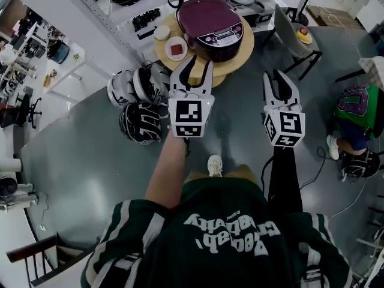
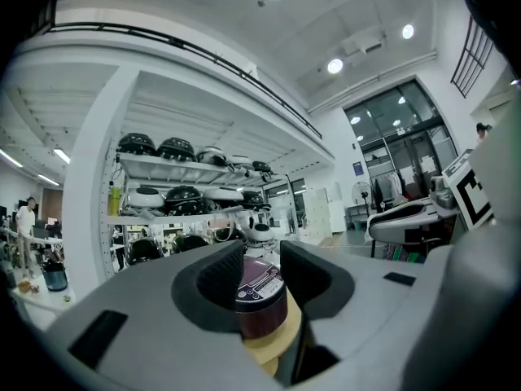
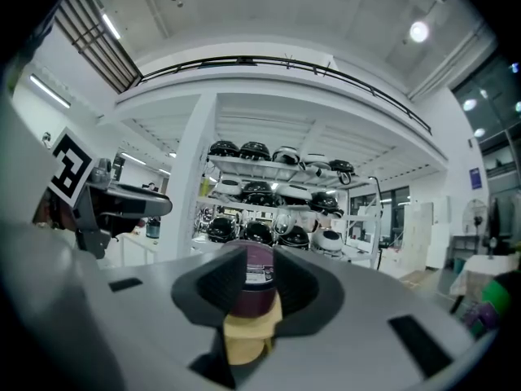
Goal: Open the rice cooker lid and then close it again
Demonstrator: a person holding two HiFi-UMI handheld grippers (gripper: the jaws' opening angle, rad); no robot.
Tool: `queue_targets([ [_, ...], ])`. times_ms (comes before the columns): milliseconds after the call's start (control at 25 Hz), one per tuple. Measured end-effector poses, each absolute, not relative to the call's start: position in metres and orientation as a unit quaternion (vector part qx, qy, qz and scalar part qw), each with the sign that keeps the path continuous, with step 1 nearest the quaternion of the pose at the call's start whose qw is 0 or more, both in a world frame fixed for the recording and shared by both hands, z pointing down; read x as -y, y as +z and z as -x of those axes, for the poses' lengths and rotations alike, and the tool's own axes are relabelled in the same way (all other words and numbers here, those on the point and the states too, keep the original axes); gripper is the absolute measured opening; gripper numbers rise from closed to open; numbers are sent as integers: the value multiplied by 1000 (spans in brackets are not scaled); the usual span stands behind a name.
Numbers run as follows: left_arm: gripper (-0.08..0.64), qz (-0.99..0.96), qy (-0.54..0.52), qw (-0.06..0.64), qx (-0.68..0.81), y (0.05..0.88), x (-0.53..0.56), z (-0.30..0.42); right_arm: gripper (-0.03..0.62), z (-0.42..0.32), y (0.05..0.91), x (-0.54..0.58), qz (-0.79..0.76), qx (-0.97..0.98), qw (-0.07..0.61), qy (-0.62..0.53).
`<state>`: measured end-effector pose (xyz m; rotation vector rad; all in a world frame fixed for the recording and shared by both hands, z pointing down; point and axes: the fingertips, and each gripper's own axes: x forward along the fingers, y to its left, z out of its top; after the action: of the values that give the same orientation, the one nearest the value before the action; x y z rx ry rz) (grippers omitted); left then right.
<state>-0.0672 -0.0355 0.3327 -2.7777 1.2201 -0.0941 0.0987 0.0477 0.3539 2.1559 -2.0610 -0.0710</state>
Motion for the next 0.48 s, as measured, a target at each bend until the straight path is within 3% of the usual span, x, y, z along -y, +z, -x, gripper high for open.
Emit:
queue_targets([
  [480, 126, 913, -35, 47, -404, 338, 88, 56, 110, -115, 353, 6, -714, 695, 86, -27],
])
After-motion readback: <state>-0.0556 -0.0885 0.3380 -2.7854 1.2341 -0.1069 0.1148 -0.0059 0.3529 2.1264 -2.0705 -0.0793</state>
